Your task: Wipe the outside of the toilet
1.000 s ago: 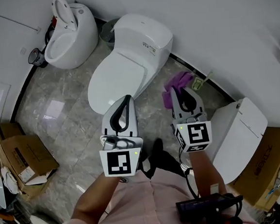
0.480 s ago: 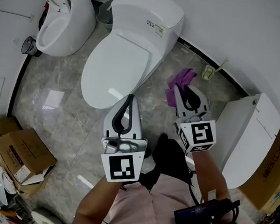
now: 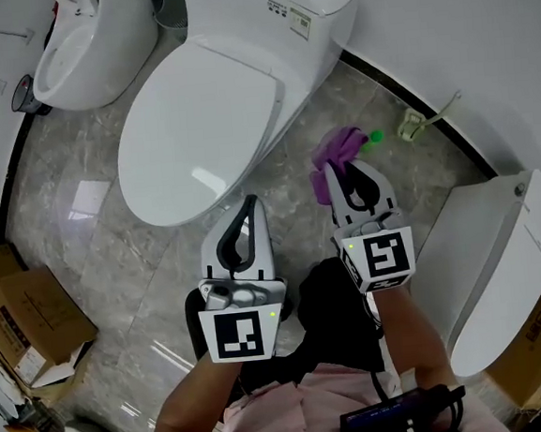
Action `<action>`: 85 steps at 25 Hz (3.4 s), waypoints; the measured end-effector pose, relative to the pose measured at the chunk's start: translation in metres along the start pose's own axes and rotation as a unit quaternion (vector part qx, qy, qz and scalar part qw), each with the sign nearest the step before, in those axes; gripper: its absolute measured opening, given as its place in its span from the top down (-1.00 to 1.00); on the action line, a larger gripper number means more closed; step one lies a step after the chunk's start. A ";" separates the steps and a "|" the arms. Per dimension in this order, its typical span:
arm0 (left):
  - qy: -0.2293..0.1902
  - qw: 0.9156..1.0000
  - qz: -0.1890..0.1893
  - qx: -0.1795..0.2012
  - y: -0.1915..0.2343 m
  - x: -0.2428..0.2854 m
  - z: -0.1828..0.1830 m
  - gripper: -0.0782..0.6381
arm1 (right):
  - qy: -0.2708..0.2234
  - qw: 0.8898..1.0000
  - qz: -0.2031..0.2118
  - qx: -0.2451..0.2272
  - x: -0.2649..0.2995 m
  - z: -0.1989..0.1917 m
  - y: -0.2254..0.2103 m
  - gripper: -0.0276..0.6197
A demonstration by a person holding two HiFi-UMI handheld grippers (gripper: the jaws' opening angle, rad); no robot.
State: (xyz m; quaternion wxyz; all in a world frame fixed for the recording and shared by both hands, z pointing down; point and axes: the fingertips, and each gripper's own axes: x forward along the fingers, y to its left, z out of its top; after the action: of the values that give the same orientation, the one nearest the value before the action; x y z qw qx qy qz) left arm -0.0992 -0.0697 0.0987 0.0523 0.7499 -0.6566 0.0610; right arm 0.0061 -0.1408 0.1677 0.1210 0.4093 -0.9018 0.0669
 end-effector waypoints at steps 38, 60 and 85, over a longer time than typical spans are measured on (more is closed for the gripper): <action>-0.011 1.000 -0.007 0.021 -0.013 0.026 -0.233 0.76 | -0.043 0.997 0.020 -0.058 0.145 -0.178 -0.086 0.72; -0.021 0.999 0.019 0.034 0.012 0.010 -0.229 0.76 | -0.040 0.995 0.044 -0.074 0.213 -0.178 -0.093 0.73; -0.001 0.998 0.042 0.038 0.010 -0.008 -0.234 0.76 | -0.033 0.986 0.147 -0.077 0.184 -0.196 -0.005 0.74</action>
State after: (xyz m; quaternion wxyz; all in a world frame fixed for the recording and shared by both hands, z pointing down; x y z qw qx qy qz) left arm -0.1153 -0.0266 0.3280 0.0204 0.7233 -0.6848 0.0869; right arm -0.0753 -0.2339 0.4069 0.1115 0.2637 -0.9581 0.0011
